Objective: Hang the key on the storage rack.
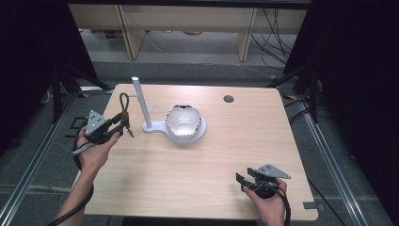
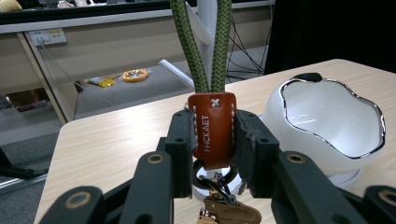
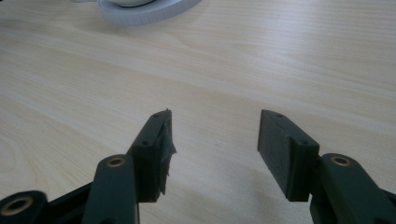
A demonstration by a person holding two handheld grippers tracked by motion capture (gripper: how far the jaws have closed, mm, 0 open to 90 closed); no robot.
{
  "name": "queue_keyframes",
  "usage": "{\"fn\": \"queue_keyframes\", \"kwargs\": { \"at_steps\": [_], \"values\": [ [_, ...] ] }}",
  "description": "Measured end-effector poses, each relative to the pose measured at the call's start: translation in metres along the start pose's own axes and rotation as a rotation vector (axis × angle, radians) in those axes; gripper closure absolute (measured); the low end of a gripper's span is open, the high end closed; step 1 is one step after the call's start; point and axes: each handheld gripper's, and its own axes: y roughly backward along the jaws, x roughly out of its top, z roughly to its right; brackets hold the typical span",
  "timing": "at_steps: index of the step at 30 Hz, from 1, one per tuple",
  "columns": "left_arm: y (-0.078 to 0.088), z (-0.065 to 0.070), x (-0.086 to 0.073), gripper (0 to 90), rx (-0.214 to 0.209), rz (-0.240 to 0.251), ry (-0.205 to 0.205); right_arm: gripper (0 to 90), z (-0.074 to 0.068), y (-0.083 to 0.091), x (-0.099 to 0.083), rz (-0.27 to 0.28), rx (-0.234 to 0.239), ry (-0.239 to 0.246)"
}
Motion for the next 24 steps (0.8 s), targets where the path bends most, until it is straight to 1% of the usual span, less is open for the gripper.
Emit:
{"fn": "queue_keyframes", "kwargs": {
  "at_steps": [6, 9, 12, 16, 21, 22, 24],
  "values": [
    [-0.004, -0.002, -0.001, 67.5, 0.003, -0.011, 0.0, 46.0, 0.0, 0.0, 0.0, -0.001, 0.002, -0.003],
    [-0.005, -0.002, 0.0, 67.5, 0.001, -0.014, 0.001, 46.1, 0.001, 0.0, 0.0, 0.004, -0.003, 0.006],
    [-0.006, -0.002, 0.001, 67.5, 0.001, -0.017, 0.0, 46.1, 0.0, 0.0, 0.0, 0.0, 0.0, 0.001],
    [-0.009, -0.004, 0.001, 67.5, 0.004, -0.021, 0.005, 46.1, 0.001, 0.0, 0.0, 0.004, -0.001, 0.006],
    [-0.012, -0.005, 0.002, 67.5, 0.005, -0.024, 0.011, 46.1, 0.0, 0.0, 0.0, -0.001, 0.002, 0.0],
    [-0.012, -0.005, 0.002, 67.5, 0.005, -0.024, 0.011, 46.0, 0.001, -0.001, 0.0, 0.002, -0.006, 0.008],
    [-0.013, -0.005, 0.003, 67.5, 0.004, -0.024, 0.014, 46.0, 0.001, -0.001, 0.0, 0.002, -0.005, 0.008]
  ]
}}
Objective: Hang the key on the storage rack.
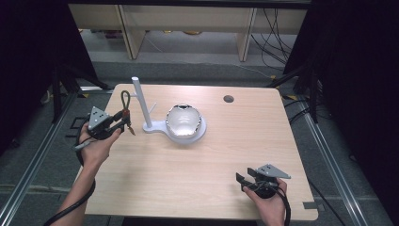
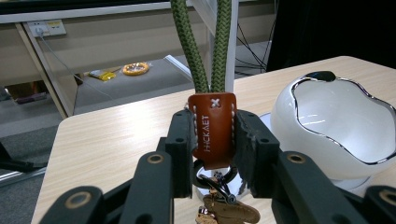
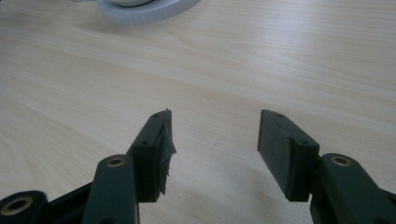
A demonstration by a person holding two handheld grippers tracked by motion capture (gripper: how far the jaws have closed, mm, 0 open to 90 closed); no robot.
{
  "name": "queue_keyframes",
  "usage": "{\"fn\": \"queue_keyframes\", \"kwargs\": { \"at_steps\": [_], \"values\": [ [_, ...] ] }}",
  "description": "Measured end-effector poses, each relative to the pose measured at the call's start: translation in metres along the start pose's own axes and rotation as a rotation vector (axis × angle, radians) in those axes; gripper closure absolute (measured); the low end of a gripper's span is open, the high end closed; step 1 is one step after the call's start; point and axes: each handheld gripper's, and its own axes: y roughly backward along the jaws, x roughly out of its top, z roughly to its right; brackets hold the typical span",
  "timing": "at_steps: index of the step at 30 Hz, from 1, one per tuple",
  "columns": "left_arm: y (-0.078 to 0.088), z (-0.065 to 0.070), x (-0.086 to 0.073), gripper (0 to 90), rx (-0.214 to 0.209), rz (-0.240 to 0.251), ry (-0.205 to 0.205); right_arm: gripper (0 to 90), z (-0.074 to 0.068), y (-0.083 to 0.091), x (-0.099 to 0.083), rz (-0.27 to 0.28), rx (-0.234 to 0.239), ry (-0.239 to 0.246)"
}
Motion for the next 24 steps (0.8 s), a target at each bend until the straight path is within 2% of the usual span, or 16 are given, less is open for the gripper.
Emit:
{"fn": "queue_keyframes", "kwargs": {
  "at_steps": [10, 24],
  "values": [
    [-0.006, -0.002, 0.002, 67.4, -0.002, -0.008, 0.007, 46.0, 0.001, 0.0, 0.0, 0.002, -0.003, 0.006],
    [-0.016, 0.0, -0.002, 67.3, -0.006, -0.044, 0.015, 46.0, 0.001, 0.0, 0.0, 0.001, -0.002, 0.006]
  ]
}}
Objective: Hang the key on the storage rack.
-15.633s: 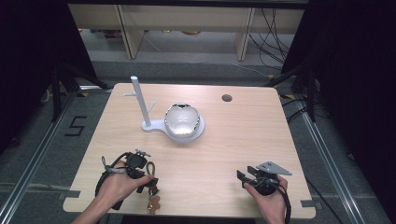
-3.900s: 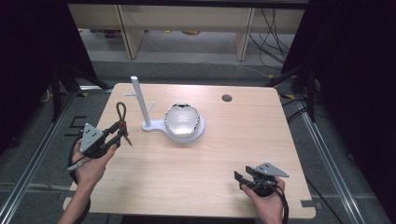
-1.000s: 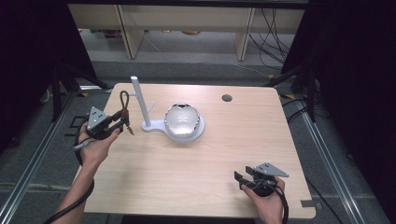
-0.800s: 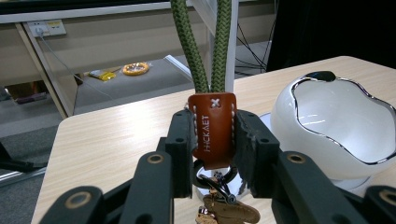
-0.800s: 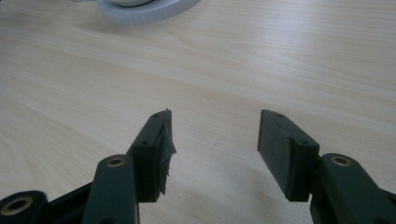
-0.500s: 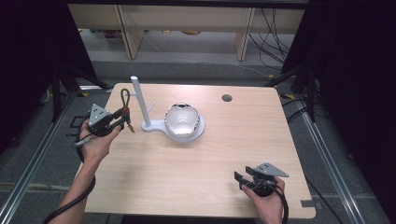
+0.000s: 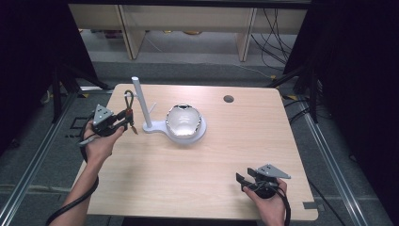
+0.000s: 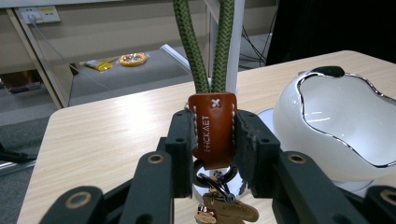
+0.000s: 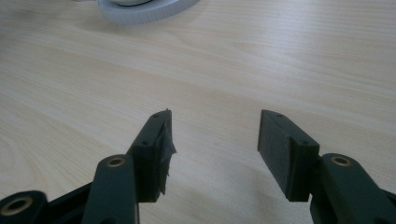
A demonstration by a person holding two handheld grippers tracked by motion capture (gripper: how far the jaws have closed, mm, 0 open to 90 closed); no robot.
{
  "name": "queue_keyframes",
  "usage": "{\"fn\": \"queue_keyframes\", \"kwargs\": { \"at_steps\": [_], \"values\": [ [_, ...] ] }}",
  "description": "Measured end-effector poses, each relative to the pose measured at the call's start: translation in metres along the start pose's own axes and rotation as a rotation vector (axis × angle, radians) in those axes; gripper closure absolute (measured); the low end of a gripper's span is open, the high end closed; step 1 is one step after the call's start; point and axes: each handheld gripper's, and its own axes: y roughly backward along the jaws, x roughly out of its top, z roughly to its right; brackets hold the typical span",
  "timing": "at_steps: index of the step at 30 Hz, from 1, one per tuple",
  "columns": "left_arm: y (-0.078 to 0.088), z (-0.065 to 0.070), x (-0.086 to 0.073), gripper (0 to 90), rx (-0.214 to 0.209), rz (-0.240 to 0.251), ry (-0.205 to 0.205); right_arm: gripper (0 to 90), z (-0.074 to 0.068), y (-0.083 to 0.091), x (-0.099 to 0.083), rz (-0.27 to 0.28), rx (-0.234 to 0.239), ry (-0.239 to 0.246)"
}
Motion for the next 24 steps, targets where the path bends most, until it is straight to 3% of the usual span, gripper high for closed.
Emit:
{"fn": "queue_keyframes", "kwargs": {
  "at_steps": [5, 7, 11, 17, 24],
  "values": [
    [-0.005, 0.002, -0.001, 67.3, 0.0, -0.01, 0.0, 46.0, -0.001, 0.001, 0.0, -0.005, 0.008, -0.015],
    [-0.007, 0.003, -0.002, 67.2, -0.001, -0.019, -0.007, 46.0, 0.0, -0.001, 0.0, 0.017, 0.022, -0.017],
    [-0.01, 0.004, -0.002, 67.1, -0.001, -0.026, -0.013, 46.0, -0.001, 0.001, 0.0, -0.006, 0.008, -0.015],
    [-0.014, 0.006, -0.003, 66.9, 0.0, -0.033, -0.016, 46.0, 0.0, -0.001, 0.0, 0.017, 0.022, -0.017],
    [-0.019, 0.007, -0.005, 66.6, 0.002, -0.039, -0.019, 46.0, -0.001, 0.001, 0.001, -0.005, 0.009, -0.014]
  ]
}}
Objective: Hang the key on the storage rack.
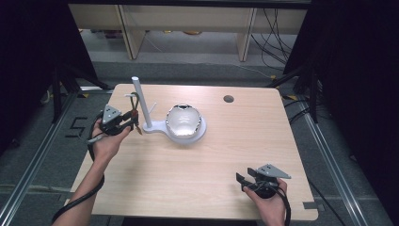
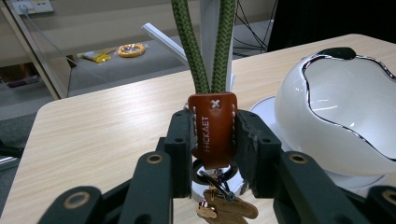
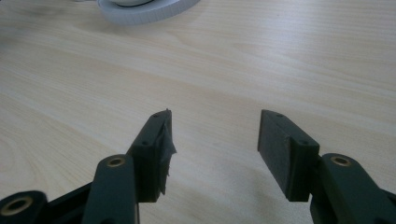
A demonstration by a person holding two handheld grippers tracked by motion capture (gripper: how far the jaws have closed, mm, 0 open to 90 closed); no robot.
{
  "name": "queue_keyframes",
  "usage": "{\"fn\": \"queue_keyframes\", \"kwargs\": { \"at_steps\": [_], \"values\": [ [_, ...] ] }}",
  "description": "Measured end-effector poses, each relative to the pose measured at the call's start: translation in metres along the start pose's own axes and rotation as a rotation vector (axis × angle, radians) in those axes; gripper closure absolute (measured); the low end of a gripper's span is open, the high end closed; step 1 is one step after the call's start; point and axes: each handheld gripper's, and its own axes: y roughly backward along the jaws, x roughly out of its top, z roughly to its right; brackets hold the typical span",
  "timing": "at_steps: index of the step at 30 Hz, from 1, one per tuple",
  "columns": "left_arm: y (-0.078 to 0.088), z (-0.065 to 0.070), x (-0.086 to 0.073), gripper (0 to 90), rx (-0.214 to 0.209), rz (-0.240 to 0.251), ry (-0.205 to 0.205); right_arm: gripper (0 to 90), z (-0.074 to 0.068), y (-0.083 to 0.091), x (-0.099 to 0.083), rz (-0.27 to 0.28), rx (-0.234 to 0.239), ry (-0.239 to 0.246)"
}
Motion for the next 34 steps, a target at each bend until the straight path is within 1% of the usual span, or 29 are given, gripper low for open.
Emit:
{"fn": "queue_keyframes", "kwargs": {
  "at_steps": [3, 6, 8, 10, 13, 14, 15, 18, 21, 22, 23, 24, 25, 27, 28, 30, 31, 32, 33, 34],
  "values": [
    [-0.002, 0.001, 0.0, 66.4, -0.001, -0.002, 0.001, 46.0, 0.0, 0.0, 0.0, 0.0, 0.0, 0.0],
    [-0.004, 0.001, -0.001, 66.3, -0.001, -0.002, 0.001, 46.0, 0.001, -0.001, 0.0, 0.005, -0.006, 0.014],
    [-0.004, 0.002, -0.001, 66.0, -0.002, -0.004, 0.001, 46.0, 0.0, 0.0, 0.0, 0.0, 0.001, 0.002],
    [-0.005, 0.002, -0.001, 65.8, -0.005, -0.004, 0.0, 46.0, 0.0, 0.0, 0.0, 0.005, -0.005, 0.009],
    [-0.006, 0.003, -0.001, 64.4, -0.009, -0.005, 0.001, 46.0, 0.0, 0.0, 0.0, -0.001, 0.0, 0.002],
    [-0.006, 0.003, -0.001, 63.0, -0.013, -0.004, 0.007, 46.0, 0.0, 0.0, 0.0, -0.001, -0.001, 0.002],
    [-0.005, 0.004, -0.002, 59.7, -0.016, 0.0, 0.012, 46.0, 0.001, -0.001, -0.001, 0.011, 0.002, 0.005],
    [-0.002, 0.004, -0.005, 51.1, -0.014, 0.013, 0.021, 46.0, 0.001, 0.0, 0.0, 0.013, 0.005, 0.0],
    [0.007, 0.005, -0.011, 45.1, -0.01, 0.025, 0.022, 45.9, 0.001, 0.0, -0.001, 0.012, 0.001, 0.002],
    [0.009, 0.006, -0.013, 43.1, -0.014, 0.032, 0.022, 45.9, 0.001, 0.0, -0.001, 0.013, 0.001, 0.001],
    [0.014, 0.006, -0.016, 41.5, -0.014, 0.033, 0.021, 46.0, 0.001, 0.0, -0.001, 0.013, 0.001, 0.001],
    [0.021, 0.008, -0.023, 39.7, -0.013, 0.032, 0.011, 45.9, 0.001, 0.0, -0.001, 0.014, 0.001, 0.0],
    [0.024, 0.009, -0.028, 38.0, -0.019, 0.033, 0.011, 46.0, -0.002, 0.002, -0.001, -0.006, -0.007, -0.037],
    [0.035, 0.011, -0.042, 36.2, -0.013, 0.035, 0.019, 45.9, -0.001, 0.002, -0.001, -0.001, -0.006, -0.033],
    [0.041, 0.013, -0.05, 35.3, -0.013, 0.034, 0.027, 45.9, 0.0, 0.002, -0.001, 0.002, -0.014, -0.021],
    [0.051, 0.016, -0.064, 34.5, -0.018, 0.028, 0.039, 45.9, -0.001, 0.001, -0.001, 0.0, -0.019, -0.024],
    [0.056, 0.019, -0.072, 34.5, -0.019, 0.025, 0.049, 45.9, -0.001, 0.001, -0.001, 0.0, -0.018, -0.022],
    [0.061, 0.021, -0.079, 34.4, -0.024, 0.019, 0.05, 45.9, -0.001, 0.001, -0.001, 0.006, 0.0, -0.034],
    [0.065, 0.024, -0.086, 34.4, -0.029, 0.014, 0.053, 45.9, 0.0, -0.001, -0.001, 0.013, -0.011, -0.017],
    [0.069, 0.026, -0.091, 34.4, -0.035, 0.012, 0.054, 45.9, -0.001, -0.002, -0.001, 0.012, -0.017, -0.017]
  ]
}}
